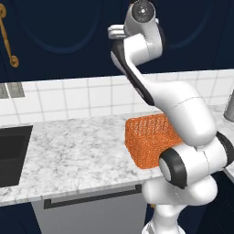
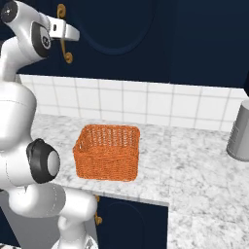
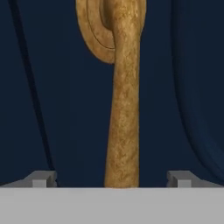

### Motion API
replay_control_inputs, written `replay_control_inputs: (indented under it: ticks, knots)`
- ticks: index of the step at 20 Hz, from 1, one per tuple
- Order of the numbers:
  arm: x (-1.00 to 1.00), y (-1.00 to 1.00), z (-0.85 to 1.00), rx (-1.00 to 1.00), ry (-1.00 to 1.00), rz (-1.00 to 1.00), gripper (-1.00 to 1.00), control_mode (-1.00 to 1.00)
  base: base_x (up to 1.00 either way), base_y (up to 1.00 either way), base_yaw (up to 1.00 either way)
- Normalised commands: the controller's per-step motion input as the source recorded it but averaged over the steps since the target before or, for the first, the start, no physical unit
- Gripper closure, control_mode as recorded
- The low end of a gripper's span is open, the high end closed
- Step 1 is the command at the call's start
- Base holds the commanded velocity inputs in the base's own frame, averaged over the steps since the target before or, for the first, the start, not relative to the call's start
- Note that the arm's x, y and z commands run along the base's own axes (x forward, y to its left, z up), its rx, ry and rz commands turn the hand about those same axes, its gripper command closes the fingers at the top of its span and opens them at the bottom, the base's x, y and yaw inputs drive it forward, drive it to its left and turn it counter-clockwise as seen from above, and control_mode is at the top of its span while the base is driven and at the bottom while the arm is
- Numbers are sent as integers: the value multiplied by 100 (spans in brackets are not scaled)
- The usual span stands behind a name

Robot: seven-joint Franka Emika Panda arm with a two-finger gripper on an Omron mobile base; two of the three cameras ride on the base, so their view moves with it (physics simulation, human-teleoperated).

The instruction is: Open the cabinet, pick up the bread from the cabinet and place it in the basket. Then move the basket to the dining counter.

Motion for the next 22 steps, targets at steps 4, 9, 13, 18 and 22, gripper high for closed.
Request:
replay_control_inputs:
  ticks: [4,9,13,18,22]
  knots:
    - [36,0,-26,0,-28,3,-100,-100,0,0,0]
    - [28,0,0,0,-3,4,100,-100,0,0,0]
    - [5,-2,-6,0,0,1,100,-100,0,0,0]
    - [-77,-18,-17,6,-4,12,100,-100,0,0,0]
    - [-100,-59,0,12,-13,26,100,-100,0,0,0]
